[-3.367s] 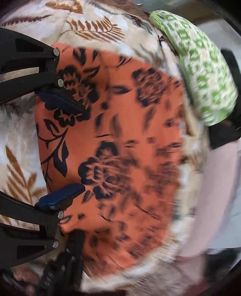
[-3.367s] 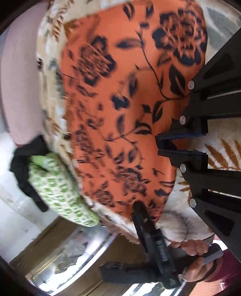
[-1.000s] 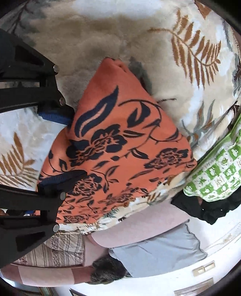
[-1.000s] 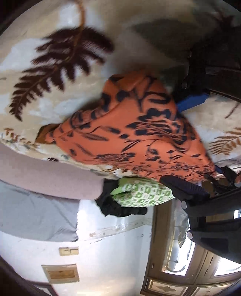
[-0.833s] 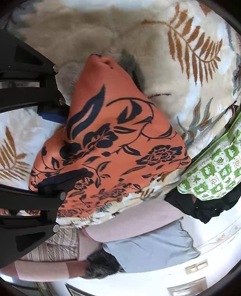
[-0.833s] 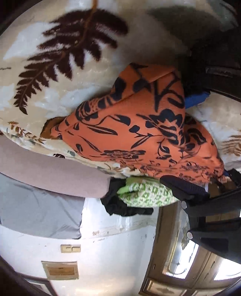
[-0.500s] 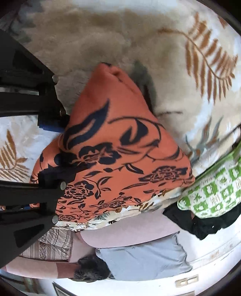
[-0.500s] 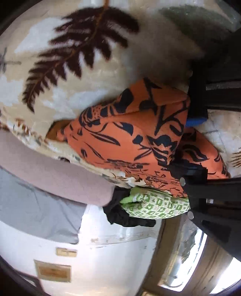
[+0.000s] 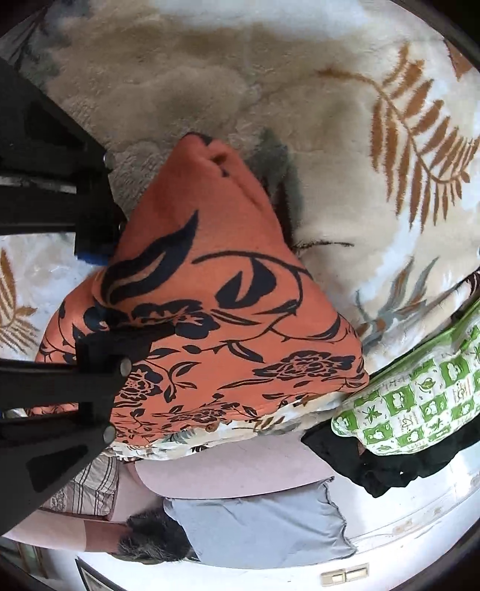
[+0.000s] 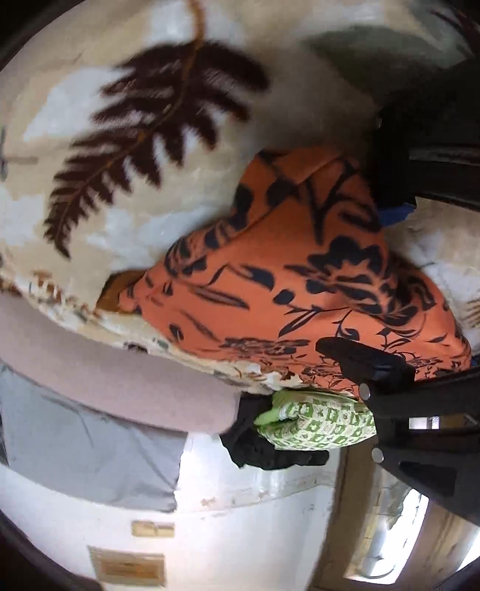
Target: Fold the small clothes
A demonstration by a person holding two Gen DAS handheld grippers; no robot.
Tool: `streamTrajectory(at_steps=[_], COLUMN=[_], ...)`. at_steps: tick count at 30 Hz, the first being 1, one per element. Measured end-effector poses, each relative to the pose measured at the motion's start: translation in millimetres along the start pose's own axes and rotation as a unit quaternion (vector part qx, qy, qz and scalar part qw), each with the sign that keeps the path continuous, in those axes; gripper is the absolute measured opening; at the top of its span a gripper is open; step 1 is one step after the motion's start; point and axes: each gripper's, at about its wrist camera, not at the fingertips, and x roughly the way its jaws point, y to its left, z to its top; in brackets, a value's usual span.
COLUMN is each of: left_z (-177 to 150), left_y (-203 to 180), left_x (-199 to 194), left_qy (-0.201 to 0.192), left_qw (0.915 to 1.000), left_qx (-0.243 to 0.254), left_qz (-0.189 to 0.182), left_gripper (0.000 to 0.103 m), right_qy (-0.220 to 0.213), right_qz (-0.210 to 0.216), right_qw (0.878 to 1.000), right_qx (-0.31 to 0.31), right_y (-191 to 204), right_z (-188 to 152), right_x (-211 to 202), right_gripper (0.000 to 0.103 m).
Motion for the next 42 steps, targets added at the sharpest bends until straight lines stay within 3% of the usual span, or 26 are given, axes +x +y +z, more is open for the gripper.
streamTrajectory(at_steps=[2,5,9,12,19,22,23,25,27,28,31,33,35,36,39,42], left_z=[0,-3,-11,-17,-42,-49,-47,-38,-33,-33,-28,-26,-24,-23,-24,-29], left_y=[-2,-11,-21,-24,-1,11,17,26,29,28,23,22,19,16,6,-5], left_x=[-1,-7,-23,-38,-73,-71,-67,-63,-67,-73,-97,-116,-139,-148,-150,-122], left_qy=[-0.004,-0.019,-0.034,-0.04,-0.007,0.004,0.009,0.022,0.022,0.013,-0.036,-0.09,-0.163,-0.19,-0.201,-0.15], left_qw=[1.0,0.9994,0.9977,0.9959,0.9945,0.9929,0.9934,0.9969,0.9983,0.9985,0.998,0.9931,0.979,0.9729,0.9668,0.9729], left_qx=[0.002,0.031,0.058,0.081,0.104,0.117,0.11,0.074,0.054,0.052,0.048,0.053,0.069,0.078,0.114,0.147], left_qz=[-0.004,-0.001,-0.008,-0.009,-0.011,0.02,0.032,0.016,0.011,0.013,0.021,0.052,0.102,0.106,0.108,0.097], left_gripper=[0.021,0.018,0.017,0.016,0.016,0.016,0.016,0.016,0.016,0.016,0.018,0.018,0.019,0.019,0.021,0.021], right_qy=[-0.003,0.0,-0.033,-0.05,-0.034,-0.05,-0.053,-0.041,-0.036,-0.051,-0.086,-0.08,-0.06,-0.051,-0.022,0.011], right_qz=[0.002,0.006,-0.035,-0.037,-0.043,-0.07,-0.081,-0.104,-0.1,-0.095,-0.089,-0.07,-0.067,-0.069,-0.075,-0.101], right_qw=[1.0,1.0,0.988,0.98,0.981,0.974,0.973,0.974,0.981,0.979,0.957,0.954,0.949,0.947,0.944,0.948], right_qx=[-0.007,-0.01,-0.144,-0.191,-0.185,-0.209,-0.21,-0.197,-0.162,-0.173,-0.262,-0.282,-0.301,-0.31,-0.322,-0.301], right_y=[-1,-5,35,52,37,27,21,7,2,9,48,69,87,94,105,96], right_z=[1,5,-6,-15,-36,-53,-54,-51,-45,-46,-53,-51,-46,-42,-27,-9], right_x=[0,-3,-20,-38,-94,-125,-130,-130,-133,-140,-150,-142,-126,-116,-78,-34], right_gripper=[0.029,0.021,0.017,0.016,0.016,0.016,0.016,0.016,0.016,0.016,0.016,0.016,0.017,0.017,0.017,0.017])
